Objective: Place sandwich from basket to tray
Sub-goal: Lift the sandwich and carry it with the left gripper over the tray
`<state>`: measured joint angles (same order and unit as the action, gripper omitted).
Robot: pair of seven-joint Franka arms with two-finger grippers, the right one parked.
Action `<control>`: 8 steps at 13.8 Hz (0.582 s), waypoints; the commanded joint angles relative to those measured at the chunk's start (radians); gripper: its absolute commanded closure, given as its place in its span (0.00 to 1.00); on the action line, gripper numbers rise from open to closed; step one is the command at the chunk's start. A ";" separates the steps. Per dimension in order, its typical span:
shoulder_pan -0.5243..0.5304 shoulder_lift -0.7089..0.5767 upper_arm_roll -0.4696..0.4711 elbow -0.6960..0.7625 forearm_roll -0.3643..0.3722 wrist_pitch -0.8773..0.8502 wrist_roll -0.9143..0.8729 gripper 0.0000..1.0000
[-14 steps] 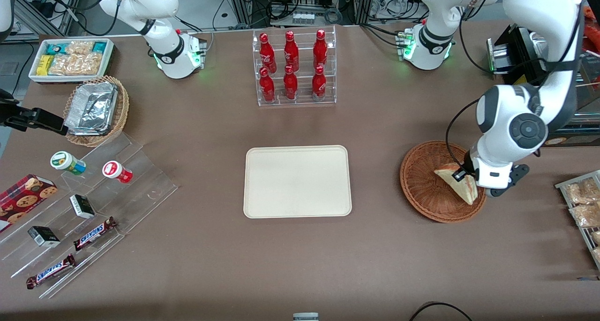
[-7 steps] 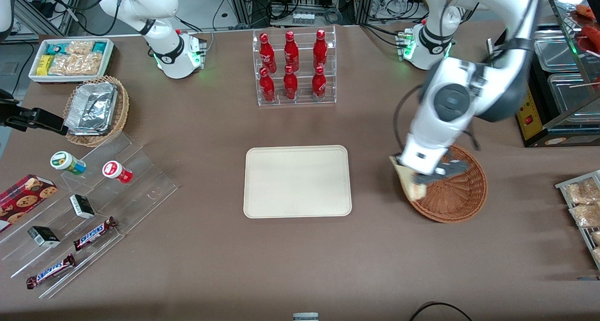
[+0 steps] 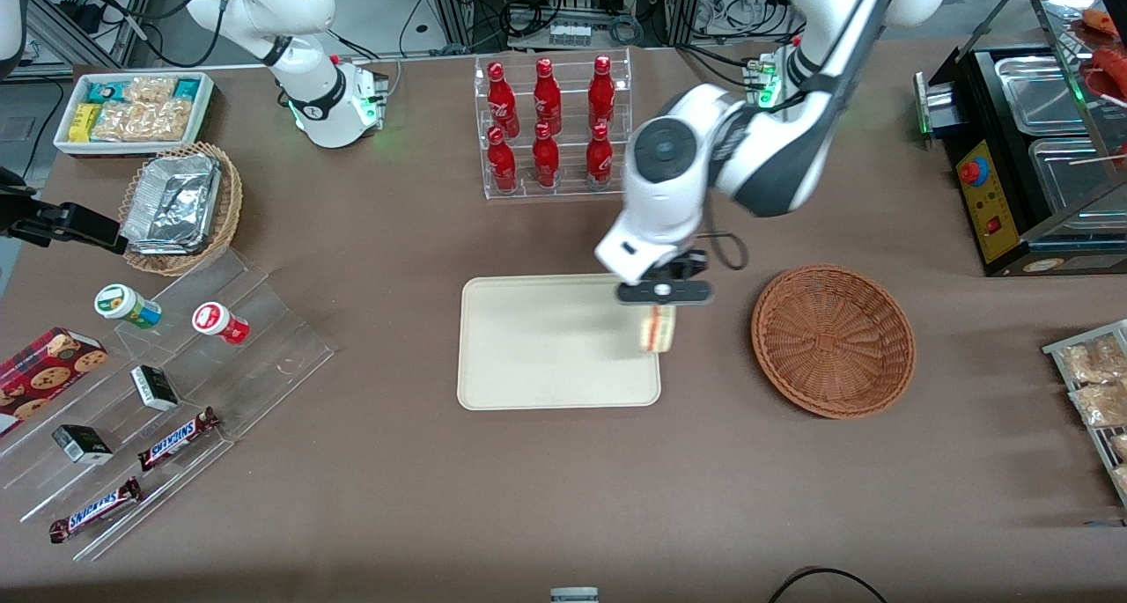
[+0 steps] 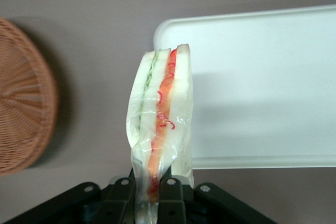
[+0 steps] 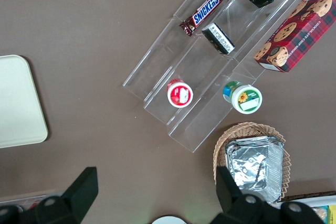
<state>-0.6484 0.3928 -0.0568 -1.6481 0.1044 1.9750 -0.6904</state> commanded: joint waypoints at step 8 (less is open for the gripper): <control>-0.097 0.316 0.017 0.281 0.089 -0.019 -0.120 1.00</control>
<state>-0.7275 0.6562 -0.0542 -1.4310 0.1628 1.9754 -0.7832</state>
